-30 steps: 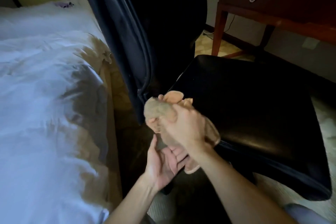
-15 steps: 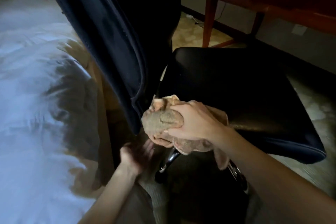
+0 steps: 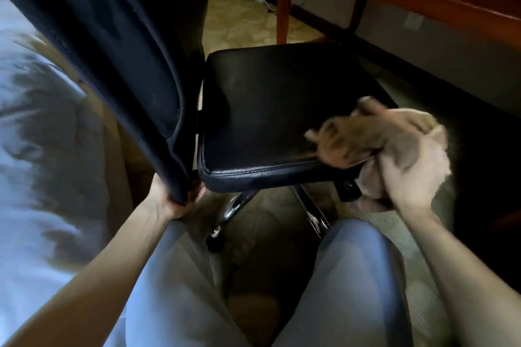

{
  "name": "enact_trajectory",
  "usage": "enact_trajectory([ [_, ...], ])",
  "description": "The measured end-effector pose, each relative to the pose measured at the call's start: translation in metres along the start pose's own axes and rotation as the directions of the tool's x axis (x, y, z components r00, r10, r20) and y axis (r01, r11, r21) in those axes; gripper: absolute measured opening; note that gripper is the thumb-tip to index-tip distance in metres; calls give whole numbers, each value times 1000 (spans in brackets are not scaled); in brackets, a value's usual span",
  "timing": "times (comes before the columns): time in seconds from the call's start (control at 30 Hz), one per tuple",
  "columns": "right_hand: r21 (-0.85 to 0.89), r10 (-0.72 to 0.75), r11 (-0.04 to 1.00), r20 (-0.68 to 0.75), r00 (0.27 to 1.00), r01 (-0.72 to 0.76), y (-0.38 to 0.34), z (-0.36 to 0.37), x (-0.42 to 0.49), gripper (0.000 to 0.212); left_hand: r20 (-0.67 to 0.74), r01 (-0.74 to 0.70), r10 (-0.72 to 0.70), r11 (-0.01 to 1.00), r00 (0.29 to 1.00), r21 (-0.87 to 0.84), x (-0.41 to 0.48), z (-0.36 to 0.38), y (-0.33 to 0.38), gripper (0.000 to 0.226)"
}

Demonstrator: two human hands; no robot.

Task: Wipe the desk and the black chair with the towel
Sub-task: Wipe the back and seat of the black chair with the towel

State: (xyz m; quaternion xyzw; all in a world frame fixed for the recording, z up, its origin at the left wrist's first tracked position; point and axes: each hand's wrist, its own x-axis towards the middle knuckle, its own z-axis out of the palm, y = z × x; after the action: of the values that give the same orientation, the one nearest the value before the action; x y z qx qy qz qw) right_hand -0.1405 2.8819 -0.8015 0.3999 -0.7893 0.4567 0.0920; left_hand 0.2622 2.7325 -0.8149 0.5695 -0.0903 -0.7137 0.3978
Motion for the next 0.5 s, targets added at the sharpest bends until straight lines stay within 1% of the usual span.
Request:
enact_trajectory([
  [0.03, 84, 225, 972, -52, 973, -220, 8, -4, 10, 58, -6, 24, -25, 999, 1000, -45, -2, 4, -4, 40],
  [0.07, 190, 401, 904, -69, 913, -383, 9, -4, 20, 60, -10, 24, -25, 996, 1000, -83, -3, 6, -9, 39],
  [0.1, 315, 500, 834, -81, 862, -454, 8, 0, 28, 62, -7, 4, -4, 994, 1000, -110, -4, 6, -16, 39],
  [0.13, 430, 552, 771, -84, 829, -470, 4, 3, 34, 65, -2, -19, 19, 993, 1000, -114, -7, 8, -23, 40],
  [0.17, 509, 575, 727, -83, 814, -461, -3, 13, 35, 68, -1, -36, 37, 994, 999, -104, -10, 9, -29, 42],
  [0.2, 532, 576, 714, -76, 814, -455, -19, 22, 27, 68, 2, -44, 45, 993, 999, -107, -12, 11, -36, 44],
  [0.23, 550, 560, 713, -74, 825, -435, -33, 35, 14, 69, 8, -43, 45, 992, 999, -121, -14, 12, -43, 47],
  [0.27, 565, 541, 707, -44, 840, -426, -51, 48, -5, 72, 1, -45, 45, 991, 999, -124, -17, 13, -49, 49],
  [0.3, 594, 540, 678, -3, 842, -433, -73, 62, -26, 76, -7, -45, 44, 993, 999, -112, -17, 14, -54, 51],
  [0.33, 596, 509, 685, 19, 860, -419, -93, 73, -49, 78, -11, -44, 43, 995, 999, -93, -19, 15, -58, 52],
  [0.37, 567, 439, 732, 34, 898, -379, -110, 79, -67, 77, 2, -26, 26, 996, 1000, -88, -22, 18, -64, 53],
  [0.4, 501, 339, 809, 32, 940, -309, -125, 83, -86, 73, 4, -8, 9, 997, 1000, -81, -25, 19, -67, 53],
  [0.43, 456, 201, 870, 27, 979, -191, -134, 82, -99, 69, 2, 1, -1, 997, 1000, -75, -27, 20, -71, 52],
  [0.47, 433, 63, 899, 21, 998, -66, -140, 76, -109, 65, 13, 10, -9, 997, 1000, -75, -29, 20, -75, 51],
  [0.5, 440, -46, 897, 16, 999, 35, -138, 71, -115, 62, 17, 16, -14, 997, 1000, -80, -32, 22, -75, 49],
])
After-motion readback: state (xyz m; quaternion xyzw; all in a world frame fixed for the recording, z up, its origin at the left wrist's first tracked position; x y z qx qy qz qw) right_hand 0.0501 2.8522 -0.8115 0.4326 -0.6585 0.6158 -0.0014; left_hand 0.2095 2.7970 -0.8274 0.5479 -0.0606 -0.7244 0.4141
